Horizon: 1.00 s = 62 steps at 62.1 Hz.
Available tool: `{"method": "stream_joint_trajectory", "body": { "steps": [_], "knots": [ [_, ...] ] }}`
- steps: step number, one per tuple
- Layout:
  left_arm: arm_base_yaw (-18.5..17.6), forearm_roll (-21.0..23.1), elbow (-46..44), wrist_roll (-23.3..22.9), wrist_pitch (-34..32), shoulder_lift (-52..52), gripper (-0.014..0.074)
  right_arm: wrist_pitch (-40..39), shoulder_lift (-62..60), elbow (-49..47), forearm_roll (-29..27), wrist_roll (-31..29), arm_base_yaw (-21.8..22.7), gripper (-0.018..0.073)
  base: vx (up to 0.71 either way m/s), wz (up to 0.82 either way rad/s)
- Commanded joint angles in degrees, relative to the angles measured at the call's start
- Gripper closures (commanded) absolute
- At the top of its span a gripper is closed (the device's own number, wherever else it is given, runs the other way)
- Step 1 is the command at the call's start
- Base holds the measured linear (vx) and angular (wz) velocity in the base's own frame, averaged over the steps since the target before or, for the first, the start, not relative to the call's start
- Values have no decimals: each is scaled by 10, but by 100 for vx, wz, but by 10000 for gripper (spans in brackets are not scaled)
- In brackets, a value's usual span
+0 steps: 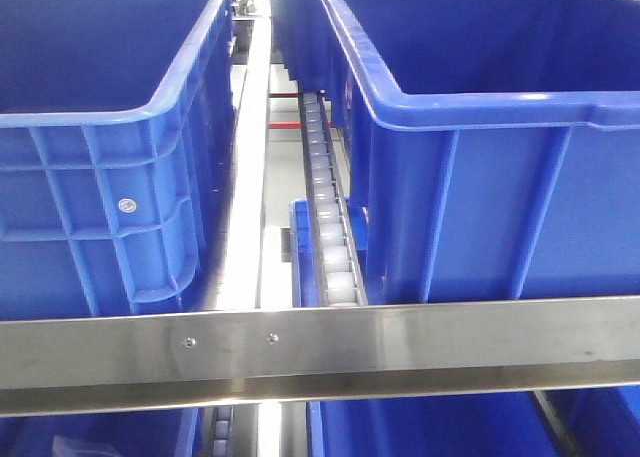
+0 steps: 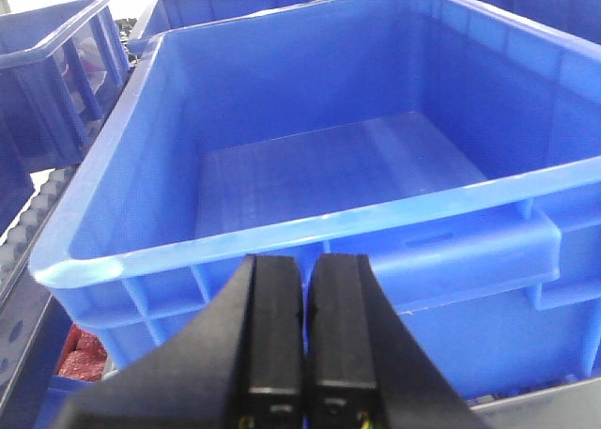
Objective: Pick red cube and place on left shelf
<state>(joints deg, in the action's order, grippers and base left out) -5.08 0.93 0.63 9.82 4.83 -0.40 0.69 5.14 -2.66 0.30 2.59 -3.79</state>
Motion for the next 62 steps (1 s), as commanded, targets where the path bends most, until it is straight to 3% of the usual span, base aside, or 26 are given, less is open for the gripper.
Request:
{"method": "stream_joint_trajectory", "body": {
  "steps": [1,62],
  "knots": [
    [0,3,13,-1,-48,3,495,-75,-30,14,7,-6,3,538,0,0],
    [0,3,13,-1,-48,3,495,-73,-68,29,14,-7,4,538,0,0]
  ]
}}
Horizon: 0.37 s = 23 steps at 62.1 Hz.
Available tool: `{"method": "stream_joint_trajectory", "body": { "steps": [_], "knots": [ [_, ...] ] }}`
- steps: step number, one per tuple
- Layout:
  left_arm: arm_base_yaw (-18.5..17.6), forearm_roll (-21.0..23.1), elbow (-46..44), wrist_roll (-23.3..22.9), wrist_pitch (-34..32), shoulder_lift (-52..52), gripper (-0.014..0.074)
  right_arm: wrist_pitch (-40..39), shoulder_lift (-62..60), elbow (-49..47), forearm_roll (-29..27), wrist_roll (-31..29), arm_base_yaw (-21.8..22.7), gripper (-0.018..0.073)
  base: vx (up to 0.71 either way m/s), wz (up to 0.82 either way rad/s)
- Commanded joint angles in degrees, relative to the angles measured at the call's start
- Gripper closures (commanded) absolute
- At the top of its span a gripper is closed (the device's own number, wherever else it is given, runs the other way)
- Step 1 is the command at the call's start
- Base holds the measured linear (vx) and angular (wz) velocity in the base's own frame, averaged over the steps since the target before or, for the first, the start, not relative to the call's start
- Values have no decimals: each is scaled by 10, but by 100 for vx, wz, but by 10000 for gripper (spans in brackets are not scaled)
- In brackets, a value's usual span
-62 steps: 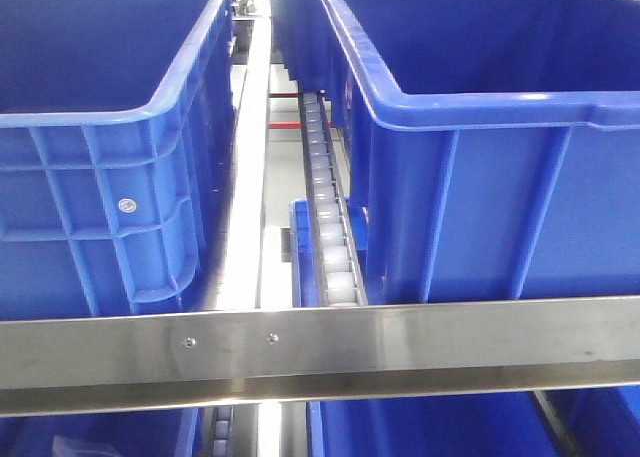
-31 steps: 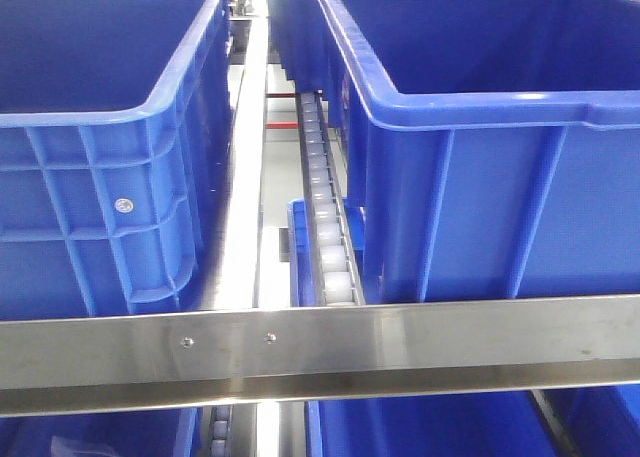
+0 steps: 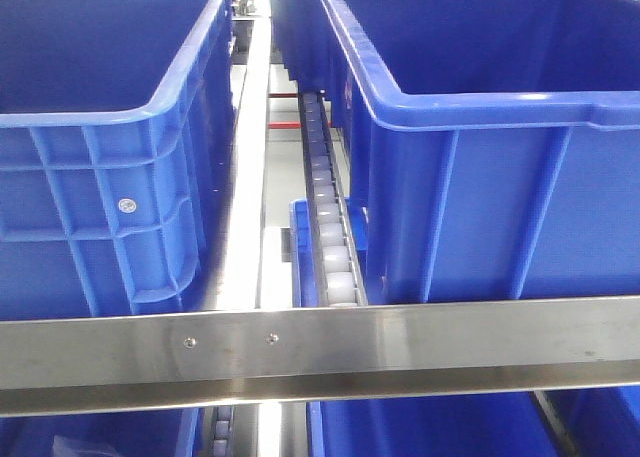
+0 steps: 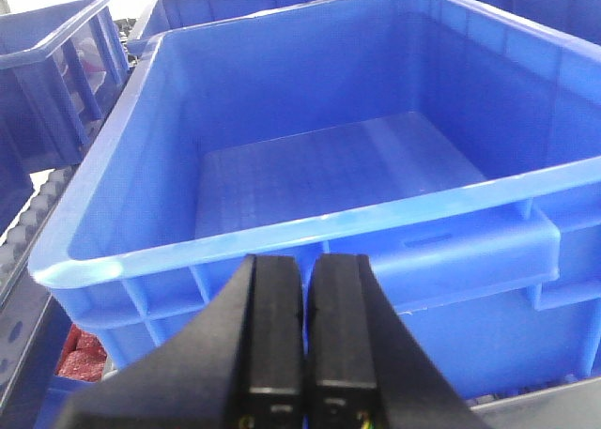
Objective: Pick red cube and place on left shelf
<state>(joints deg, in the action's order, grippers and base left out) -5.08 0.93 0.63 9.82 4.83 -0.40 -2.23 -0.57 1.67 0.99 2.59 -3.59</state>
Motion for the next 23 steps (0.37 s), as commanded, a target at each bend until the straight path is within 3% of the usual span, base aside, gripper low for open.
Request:
{"method": "stream_joint_trajectory", "body": {
  "steps": [1,23],
  "knots": [
    [0,3,13,-1,-48,3,495,-44,-11,-14,7,-7,2,538,0,0],
    [0,3,13,-1,-48,3,495,-44,-11,-14,7,-7,2,538,0,0]
  ]
}}
